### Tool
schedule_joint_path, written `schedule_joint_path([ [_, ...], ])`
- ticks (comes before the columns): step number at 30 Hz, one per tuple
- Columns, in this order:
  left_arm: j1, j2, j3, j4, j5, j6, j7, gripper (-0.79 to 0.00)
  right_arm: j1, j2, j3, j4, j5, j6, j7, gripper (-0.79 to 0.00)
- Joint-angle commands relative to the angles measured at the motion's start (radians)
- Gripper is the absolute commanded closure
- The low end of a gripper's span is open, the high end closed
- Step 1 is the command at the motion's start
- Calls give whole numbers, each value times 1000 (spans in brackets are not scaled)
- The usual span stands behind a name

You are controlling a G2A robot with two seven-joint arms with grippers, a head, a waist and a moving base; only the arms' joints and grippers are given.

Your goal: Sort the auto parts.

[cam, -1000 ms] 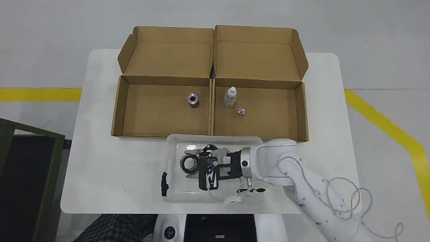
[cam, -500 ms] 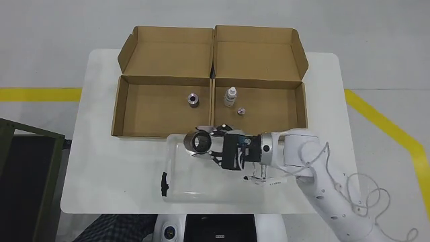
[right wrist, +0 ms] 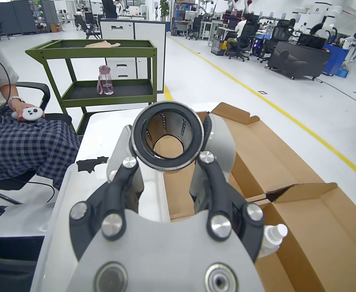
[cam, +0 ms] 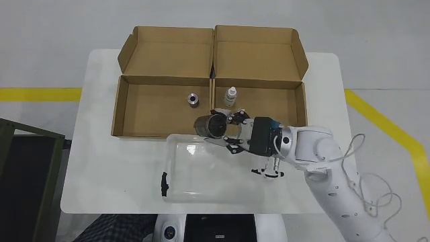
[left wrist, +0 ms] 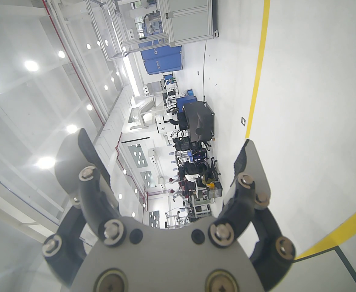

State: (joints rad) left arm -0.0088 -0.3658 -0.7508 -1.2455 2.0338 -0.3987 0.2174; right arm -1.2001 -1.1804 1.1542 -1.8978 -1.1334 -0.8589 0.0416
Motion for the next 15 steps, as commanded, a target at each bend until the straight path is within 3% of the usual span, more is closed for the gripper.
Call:
schedule_joint_path([
  [1, 0, 0, 0, 0, 0, 0, 0, -785, -3, 1, 8, 1, 11, 3, -7, 0],
  [15, 0, 0, 0, 0, 0, 0, 0, -785, -12, 9, 37, 7, 60, 2, -35, 0],
])
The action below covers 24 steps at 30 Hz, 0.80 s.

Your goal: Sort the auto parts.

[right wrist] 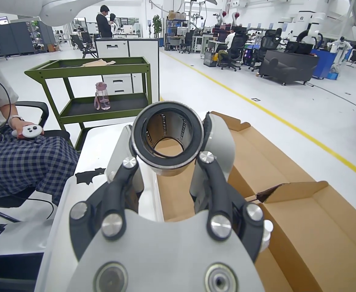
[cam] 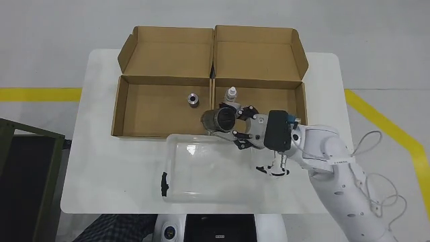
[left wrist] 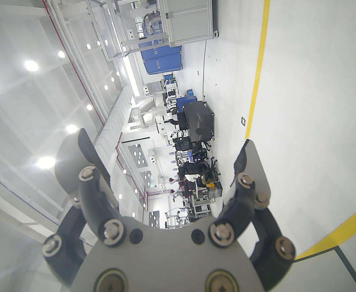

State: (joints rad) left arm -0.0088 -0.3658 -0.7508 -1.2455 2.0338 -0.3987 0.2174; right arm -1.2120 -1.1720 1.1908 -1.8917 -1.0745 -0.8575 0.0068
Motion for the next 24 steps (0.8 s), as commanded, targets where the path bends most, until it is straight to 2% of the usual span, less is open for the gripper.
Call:
schedule_joint_path([
  [1, 0, 0, 0, 0, 0, 0, 0, -785, -1, 1, 1, 2, 3, 1, -3, 0],
  [14, 0, 0, 0, 0, 0, 0, 0, -785, 15, 0, -19, 37, 2, 12, -6, 0],
  [24, 0, 0, 0, 0, 0, 0, 0, -785, 74, -6, -71, 66, -75, 72, 70, 0],
])
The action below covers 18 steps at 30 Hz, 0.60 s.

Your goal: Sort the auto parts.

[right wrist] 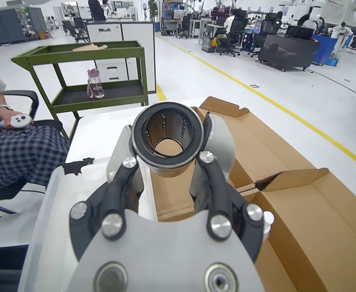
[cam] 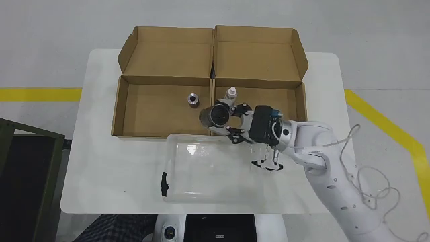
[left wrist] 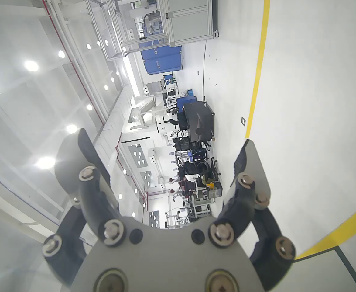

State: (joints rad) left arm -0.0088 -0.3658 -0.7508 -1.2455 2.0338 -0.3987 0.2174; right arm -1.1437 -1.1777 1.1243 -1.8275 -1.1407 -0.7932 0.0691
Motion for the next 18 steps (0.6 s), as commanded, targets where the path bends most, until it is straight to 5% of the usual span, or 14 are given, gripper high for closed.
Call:
schedule_joint_path([
  [1, 0, 0, 0, 0, 0, 0, 0, -785, 12, -2, -12, 3, -21, 17, 18, 0],
  [18, 0, 0, 0, 0, 0, 0, 0, -785, 219, -50, -210, 156, -51, 105, 235, 0],
])
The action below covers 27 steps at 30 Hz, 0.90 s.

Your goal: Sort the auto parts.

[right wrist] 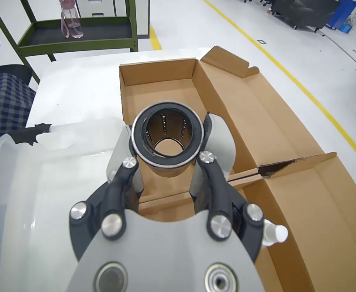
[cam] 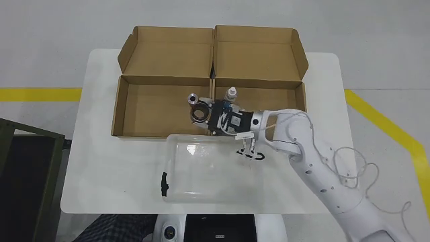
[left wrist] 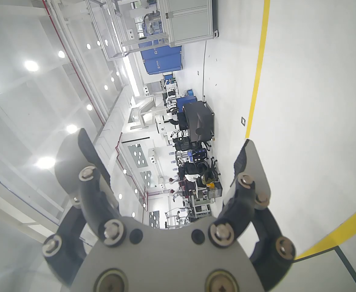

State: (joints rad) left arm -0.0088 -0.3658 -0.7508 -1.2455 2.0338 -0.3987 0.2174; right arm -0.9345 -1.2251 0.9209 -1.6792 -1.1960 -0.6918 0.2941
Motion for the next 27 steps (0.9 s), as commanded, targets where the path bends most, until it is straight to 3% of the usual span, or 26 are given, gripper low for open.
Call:
schedule_joint_path([
  [1, 0, 0, 0, 0, 0, 0, 0, -785, 21, -6, -16, 18, 10, 7, 21, 0],
  [17, 0, 0, 0, 0, 0, 0, 0, -785, 207, -74, -171, 201, 117, 78, 243, 0],
  [27, 0, 0, 0, 0, 0, 0, 0, -785, 292, -120, -259, 310, 133, 89, 303, 0],
])
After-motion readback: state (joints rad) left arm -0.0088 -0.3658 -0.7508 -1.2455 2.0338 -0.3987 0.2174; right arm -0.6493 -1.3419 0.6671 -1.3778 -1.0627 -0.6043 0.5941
